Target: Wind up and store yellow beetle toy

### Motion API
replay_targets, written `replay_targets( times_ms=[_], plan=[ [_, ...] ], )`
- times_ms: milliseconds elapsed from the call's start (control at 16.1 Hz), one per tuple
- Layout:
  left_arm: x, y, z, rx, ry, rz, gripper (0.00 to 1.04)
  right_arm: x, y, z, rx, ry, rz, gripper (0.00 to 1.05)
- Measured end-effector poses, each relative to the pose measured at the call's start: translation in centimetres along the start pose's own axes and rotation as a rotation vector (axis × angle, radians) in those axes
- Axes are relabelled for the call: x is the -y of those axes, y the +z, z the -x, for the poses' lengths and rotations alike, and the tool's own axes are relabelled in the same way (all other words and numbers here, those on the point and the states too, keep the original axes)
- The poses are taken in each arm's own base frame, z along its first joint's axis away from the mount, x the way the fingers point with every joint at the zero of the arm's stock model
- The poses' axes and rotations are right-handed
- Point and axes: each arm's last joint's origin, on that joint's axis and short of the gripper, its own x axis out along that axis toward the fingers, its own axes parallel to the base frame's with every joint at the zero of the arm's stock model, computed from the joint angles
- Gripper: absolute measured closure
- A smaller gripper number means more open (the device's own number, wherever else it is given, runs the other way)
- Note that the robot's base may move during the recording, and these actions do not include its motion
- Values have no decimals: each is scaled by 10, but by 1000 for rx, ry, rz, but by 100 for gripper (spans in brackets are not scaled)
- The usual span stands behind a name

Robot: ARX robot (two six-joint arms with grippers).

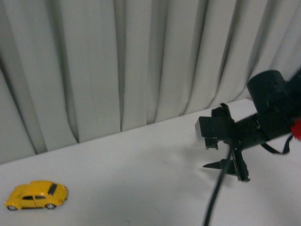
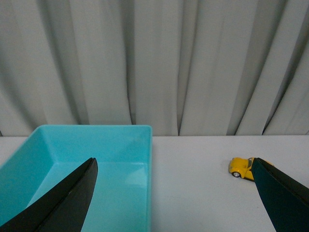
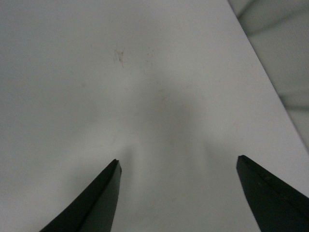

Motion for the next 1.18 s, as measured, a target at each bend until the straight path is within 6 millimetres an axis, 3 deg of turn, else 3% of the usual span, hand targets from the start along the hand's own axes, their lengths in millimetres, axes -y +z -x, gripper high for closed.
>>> replay_targets(
  times_ms=[62, 124, 186, 248, 310, 434, 620, 806, 1179],
  plan=[
    [0, 0, 0, -2, 0, 0, 7, -25, 18, 13, -14, -161, -175, 37],
    [0, 0, 0, -2, 0, 0, 7, -31, 38, 29, 64, -310, -313, 46],
    [0, 0, 0, -1, 1, 0, 7, -13, 70, 59, 281, -563, -468, 58],
    [0, 0, 0, -1, 1, 0, 7, -7, 95, 86, 483, -687, -578, 69],
    [0, 0, 0, -1, 0, 0, 7, -24, 107, 99, 578, -678, -696, 81],
    [0, 0, 0, -1, 0, 0, 7, -82, 102, 99, 478, -545, -851, 103],
    [0, 0, 0, -2, -1, 0, 7, -87, 107, 127, 574, -599, -873, 103],
    [0, 0, 0, -1, 0, 0, 7, -97, 101, 129, 537, -578, -887, 103],
    [0, 0, 0, -1, 0, 0, 7, -120, 96, 157, 555, -587, -884, 103]
  ],
)
